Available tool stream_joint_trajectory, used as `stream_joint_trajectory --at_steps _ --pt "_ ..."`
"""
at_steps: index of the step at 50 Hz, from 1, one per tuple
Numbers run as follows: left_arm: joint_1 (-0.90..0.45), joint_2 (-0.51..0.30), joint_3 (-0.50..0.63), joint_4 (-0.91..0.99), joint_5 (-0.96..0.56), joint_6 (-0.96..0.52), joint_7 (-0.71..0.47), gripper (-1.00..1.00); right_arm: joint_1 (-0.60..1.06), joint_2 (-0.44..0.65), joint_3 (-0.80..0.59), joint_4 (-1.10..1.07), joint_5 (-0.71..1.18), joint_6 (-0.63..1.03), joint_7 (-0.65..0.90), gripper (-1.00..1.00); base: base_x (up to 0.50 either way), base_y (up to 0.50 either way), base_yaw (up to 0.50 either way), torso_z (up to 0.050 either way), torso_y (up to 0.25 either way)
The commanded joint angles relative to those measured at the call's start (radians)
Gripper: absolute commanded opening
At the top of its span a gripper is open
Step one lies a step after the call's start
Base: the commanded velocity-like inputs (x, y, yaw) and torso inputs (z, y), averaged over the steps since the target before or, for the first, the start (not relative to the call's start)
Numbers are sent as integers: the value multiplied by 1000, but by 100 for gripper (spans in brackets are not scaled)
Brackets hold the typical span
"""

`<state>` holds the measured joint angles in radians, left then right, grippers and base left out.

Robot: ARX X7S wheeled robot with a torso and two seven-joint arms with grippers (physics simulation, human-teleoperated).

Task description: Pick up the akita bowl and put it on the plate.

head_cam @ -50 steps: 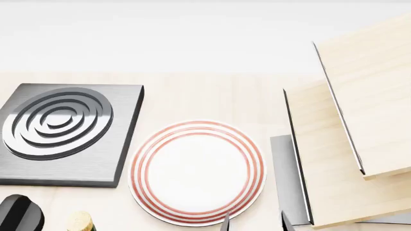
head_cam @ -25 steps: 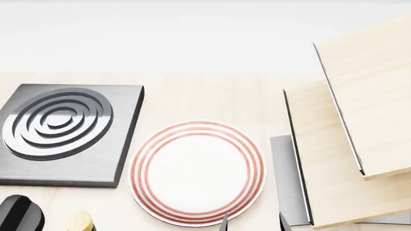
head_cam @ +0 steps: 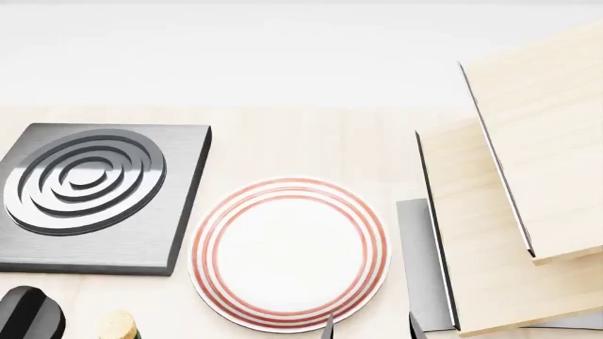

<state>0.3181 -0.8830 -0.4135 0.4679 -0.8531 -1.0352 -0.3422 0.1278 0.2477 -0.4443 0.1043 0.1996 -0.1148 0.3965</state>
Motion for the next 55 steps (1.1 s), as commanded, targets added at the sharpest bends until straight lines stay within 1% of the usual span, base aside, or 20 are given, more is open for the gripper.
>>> stream_joint_trajectory --at_steps 1,10,16,24,36,41,49,53,55 --pt "44 8 1 -5 -15 -18 1 -100 0 3 -3 -2 4 0 3 100 0 0 0 0 0" --pt "48 21 -78 40 -39 -21 -31 -100 2 4 -6 0 6 -4 4 100 0 0 0 0 0" --pt "44 54 -197 92 -75 -7 -62 -100 4 3 -7 15 7 -13 3 100 0 0 0 -2 0" --pt "29 89 -312 159 -126 -5 -107 -100 6 4 -11 18 7 -14 5 100 0 0 0 0 0" --pt "0 116 -404 180 -156 22 -127 -100 10 3 -15 32 9 -21 7 100 0 0 0 0 0" --pt "-8 134 -440 204 -157 64 -107 -100 13 2 -17 39 10 -22 8 100 0 0 0 0 0" --pt "-32 154 -500 256 -157 111 -121 -100 13 3 -19 43 12 -27 9 100 0 0 0 0 0" --pt "-57 151 -522 268 -161 136 -119 -100 14 3 -22 44 11 -27 9 100 0 0 0 0 0" --pt "-73 139 -527 261 -188 121 -135 -100 13 4 -24 40 12 -25 10 100 0 0 0 0 0"
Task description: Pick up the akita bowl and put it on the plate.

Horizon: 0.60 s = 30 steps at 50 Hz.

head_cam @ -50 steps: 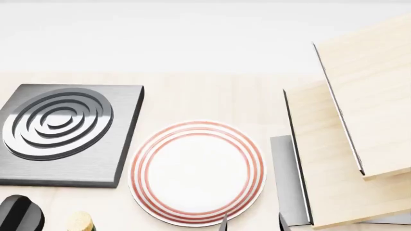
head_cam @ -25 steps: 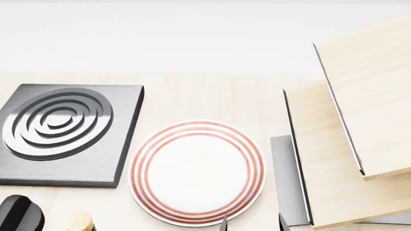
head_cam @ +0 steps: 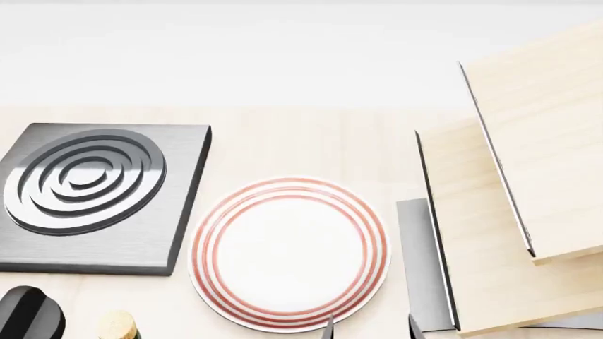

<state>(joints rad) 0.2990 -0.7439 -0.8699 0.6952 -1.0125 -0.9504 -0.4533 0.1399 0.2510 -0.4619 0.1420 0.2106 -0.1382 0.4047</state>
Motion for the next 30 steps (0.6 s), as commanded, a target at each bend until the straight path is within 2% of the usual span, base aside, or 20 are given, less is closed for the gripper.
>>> stream_joint_trajectory --at_steps 1,12,18,30 --pt "-69 1 -59 33 -17 53 -21 -100 2 -1 -7 7 0 -5 1 100 0 0 0 0 0" --pt "-163 -5 -23 25 -14 107 -38 -100 3 2 -11 4 2 -1 3 100 0 0 0 0 0" --pt "-250 -24 57 1 -26 115 -71 -100 6 3 -15 3 3 0 3 100 0 0 0 0 0" --pt "-455 -8 169 -63 -42 201 -87 -100 9 2 -17 19 7 -9 3 100 0 0 0 0 0"
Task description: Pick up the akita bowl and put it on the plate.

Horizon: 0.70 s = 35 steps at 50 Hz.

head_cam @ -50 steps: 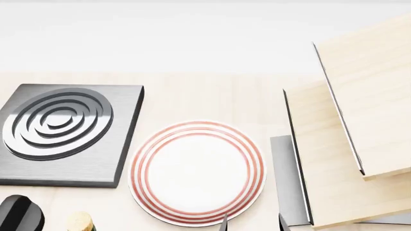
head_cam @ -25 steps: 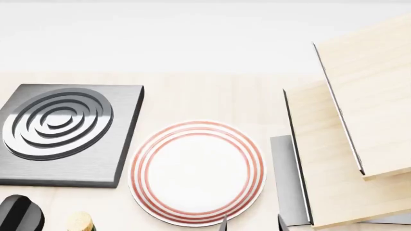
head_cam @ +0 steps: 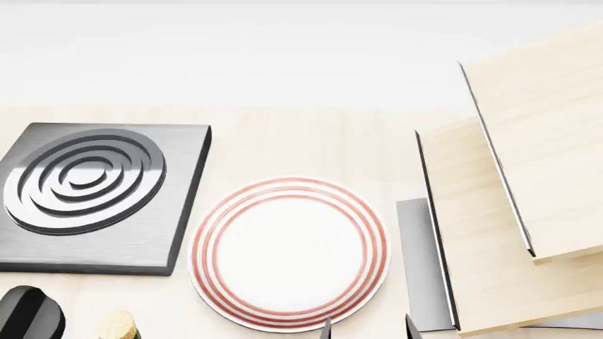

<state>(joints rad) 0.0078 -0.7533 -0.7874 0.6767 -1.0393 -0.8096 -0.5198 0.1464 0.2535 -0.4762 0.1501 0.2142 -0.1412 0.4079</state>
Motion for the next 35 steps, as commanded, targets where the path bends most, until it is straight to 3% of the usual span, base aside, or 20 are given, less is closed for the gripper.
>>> stream_joint_trajectory --at_steps 1,19,35 --pt "-194 10 110 -54 7 87 -16 -100 3 0 -4 10 3 -5 0 100 0 0 0 0 0" --pt "-559 35 445 -163 44 98 -39 -100 3 1 -8 25 7 -17 2 100 0 0 0 0 0" --pt "-804 107 653 -291 116 93 -22 -100 10 -5 -19 53 6 -29 -1 100 0 0 0 0 1"
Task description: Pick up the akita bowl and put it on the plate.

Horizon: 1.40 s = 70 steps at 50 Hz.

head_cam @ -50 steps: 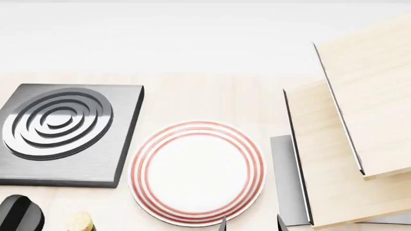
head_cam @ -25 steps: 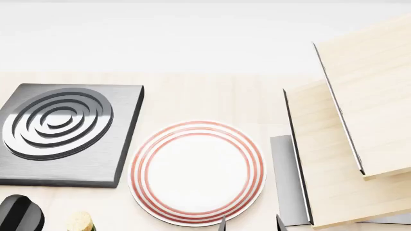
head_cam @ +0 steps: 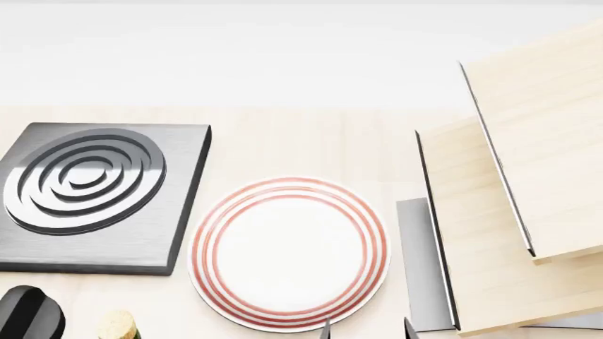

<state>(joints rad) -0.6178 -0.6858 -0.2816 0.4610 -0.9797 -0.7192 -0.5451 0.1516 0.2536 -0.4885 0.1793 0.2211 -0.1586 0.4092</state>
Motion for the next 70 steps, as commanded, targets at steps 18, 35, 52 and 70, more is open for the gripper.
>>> stream_joint_trajectory --at_steps 18,35,52,70 --pt "-485 142 301 -326 133 -13 27 -100 5 -3 -14 28 4 -16 -4 100 0 0 0 0 1" --pt "-621 239 404 -508 180 -4 79 -100 6 1 -18 28 11 -20 -3 100 0 0 0 0 0" --pt "-721 350 337 -787 50 -78 110 -100 11 0 -21 42 16 -28 -4 100 0 0 0 0 1" --pt "-780 436 276 -1031 -17 -130 46 -100 19 -6 -28 77 22 -44 -11 100 0 0 0 0 1"
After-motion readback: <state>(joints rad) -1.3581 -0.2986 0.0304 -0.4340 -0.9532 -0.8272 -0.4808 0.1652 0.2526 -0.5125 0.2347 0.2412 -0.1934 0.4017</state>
